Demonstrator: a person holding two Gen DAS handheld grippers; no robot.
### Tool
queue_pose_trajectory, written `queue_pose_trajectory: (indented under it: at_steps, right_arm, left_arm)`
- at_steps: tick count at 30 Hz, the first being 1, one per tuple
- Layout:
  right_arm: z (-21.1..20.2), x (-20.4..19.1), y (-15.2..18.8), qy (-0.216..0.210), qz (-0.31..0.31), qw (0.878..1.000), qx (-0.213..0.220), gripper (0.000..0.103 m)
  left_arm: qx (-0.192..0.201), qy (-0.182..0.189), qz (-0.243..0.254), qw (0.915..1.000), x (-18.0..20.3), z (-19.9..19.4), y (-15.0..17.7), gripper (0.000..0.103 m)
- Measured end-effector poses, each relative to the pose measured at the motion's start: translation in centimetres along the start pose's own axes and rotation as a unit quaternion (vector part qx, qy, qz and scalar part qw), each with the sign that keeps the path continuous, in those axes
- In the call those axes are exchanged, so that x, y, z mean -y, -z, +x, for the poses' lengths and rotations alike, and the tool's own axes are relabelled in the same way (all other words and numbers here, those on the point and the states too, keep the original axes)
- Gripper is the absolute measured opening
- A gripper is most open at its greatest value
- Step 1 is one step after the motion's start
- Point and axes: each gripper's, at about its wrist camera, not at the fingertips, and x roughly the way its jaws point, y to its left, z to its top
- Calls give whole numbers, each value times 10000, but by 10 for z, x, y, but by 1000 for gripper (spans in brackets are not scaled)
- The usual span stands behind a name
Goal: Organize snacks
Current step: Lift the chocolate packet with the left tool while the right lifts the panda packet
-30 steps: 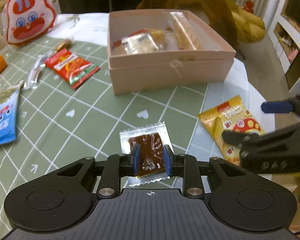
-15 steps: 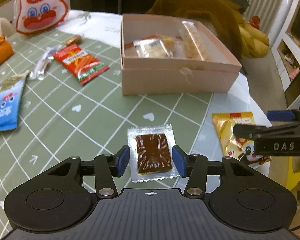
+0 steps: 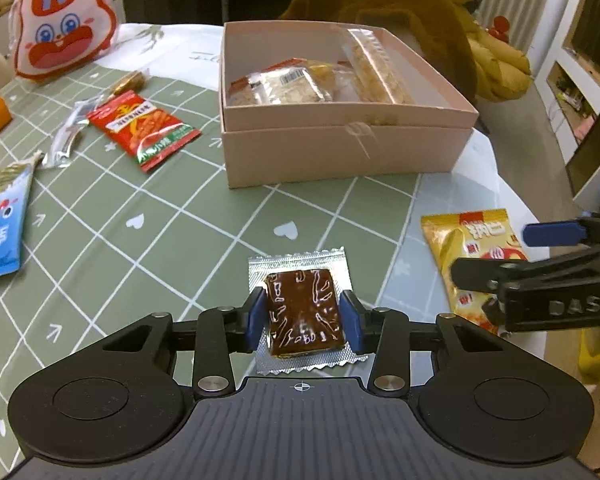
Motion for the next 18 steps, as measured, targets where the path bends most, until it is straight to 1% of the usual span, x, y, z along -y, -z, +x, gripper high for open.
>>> queue_pose_trajectory:
  at_steps: [4, 6, 7, 8, 9, 10, 11, 12, 13, 16, 18]
  right_arm:
    - [11, -5, 0, 31, -44, 9998, -192, 92]
    - [10, -8, 1, 27, -80, 9998, -180, 91]
    - [8, -10, 2, -4, -121, 9998, -142, 87]
    - [6, -12, 2, -12, -179, 9998, -113, 80]
    - [3, -15, 3, 9, -280, 9996, -103, 76]
    - [2, -18, 4, 3, -366, 9993, -112, 66]
    - [1, -20, 4, -32, -426, 9990, -137, 60]
    - [-1, -22, 5, -81, -460, 9988, -150, 59]
    - [-3, -24, 5, -112, -483, 9987, -139, 56]
    - [-10, -31, 7, -161, -570, 9982, -109, 51]
    - [-14, -35, 7, -219, -629, 9977, -95, 46]
  left_arm:
    - [21, 50, 85, 9999, 2, -5, 6, 45]
    - [51, 84, 85, 9999, 2, -9, 9, 45]
    - [75, 91, 93, 9999, 2, -11, 10, 45]
    - [91, 101, 100, 9999, 2, -13, 11, 45]
    - [102, 106, 105, 9998, 2, -15, 12, 45]
    - [109, 103, 111, 9998, 3, -17, 13, 45]
    - [110, 103, 122, 9998, 3, -18, 14, 45]
    - [115, 107, 129, 9998, 3, -20, 15, 45]
    - [129, 117, 126, 9998, 3, -22, 15, 45]
    - [203, 121, 95, 9997, 2, -29, 18, 45]
    - [253, 128, 49, 9996, 0, -34, 20, 45]
